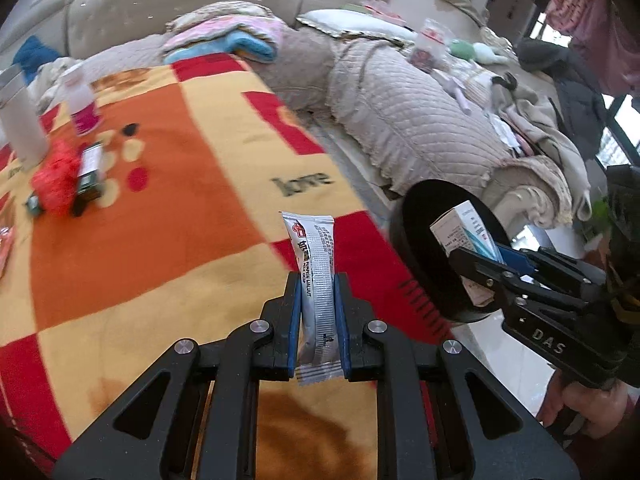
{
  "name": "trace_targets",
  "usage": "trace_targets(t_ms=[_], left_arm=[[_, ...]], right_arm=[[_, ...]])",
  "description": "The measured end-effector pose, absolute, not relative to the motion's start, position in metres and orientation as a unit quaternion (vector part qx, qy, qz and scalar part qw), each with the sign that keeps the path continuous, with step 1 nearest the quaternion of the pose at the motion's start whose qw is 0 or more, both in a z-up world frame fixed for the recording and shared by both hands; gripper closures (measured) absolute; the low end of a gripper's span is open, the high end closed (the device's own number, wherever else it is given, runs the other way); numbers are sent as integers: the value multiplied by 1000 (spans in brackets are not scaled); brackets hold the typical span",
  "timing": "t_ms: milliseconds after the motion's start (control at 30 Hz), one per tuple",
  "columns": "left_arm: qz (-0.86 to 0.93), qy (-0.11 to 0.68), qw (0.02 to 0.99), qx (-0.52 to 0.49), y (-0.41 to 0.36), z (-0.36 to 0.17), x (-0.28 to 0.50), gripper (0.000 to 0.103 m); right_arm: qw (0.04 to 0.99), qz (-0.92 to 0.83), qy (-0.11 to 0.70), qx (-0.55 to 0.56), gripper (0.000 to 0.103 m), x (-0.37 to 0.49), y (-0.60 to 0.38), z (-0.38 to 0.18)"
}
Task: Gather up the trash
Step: 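Carry the sachet and Tobrex box with both tools over the black bin, then open the right tool to drop the Tobrex box while the left tool drops the sachet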
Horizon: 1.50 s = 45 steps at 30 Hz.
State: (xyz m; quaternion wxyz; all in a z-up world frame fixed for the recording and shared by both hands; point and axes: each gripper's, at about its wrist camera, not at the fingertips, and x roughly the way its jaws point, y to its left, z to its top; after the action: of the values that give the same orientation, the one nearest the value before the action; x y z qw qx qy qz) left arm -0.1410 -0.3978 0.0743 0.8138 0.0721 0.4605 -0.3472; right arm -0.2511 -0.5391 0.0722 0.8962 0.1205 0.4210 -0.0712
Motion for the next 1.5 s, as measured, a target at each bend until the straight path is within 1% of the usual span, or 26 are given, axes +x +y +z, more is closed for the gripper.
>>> trace_targets(t_ms=[433,700,1033,1500], left_arm=[[-381,466,792,102,-474,63,-151,90],[-399,478,777,96,-499,52,-151,90],[-415,486,764,83,-515,42,-148,90],[-417,484,766,80,-517,39,-148,89]], right_arm=[[879,-118,432,164,74,-275,-599,44],[871,-130,440,178,74,-280,-616,30],[862,-140,448,190,74,-279,-628,17],[855,-153,455,197,74,-279,-634,11]])
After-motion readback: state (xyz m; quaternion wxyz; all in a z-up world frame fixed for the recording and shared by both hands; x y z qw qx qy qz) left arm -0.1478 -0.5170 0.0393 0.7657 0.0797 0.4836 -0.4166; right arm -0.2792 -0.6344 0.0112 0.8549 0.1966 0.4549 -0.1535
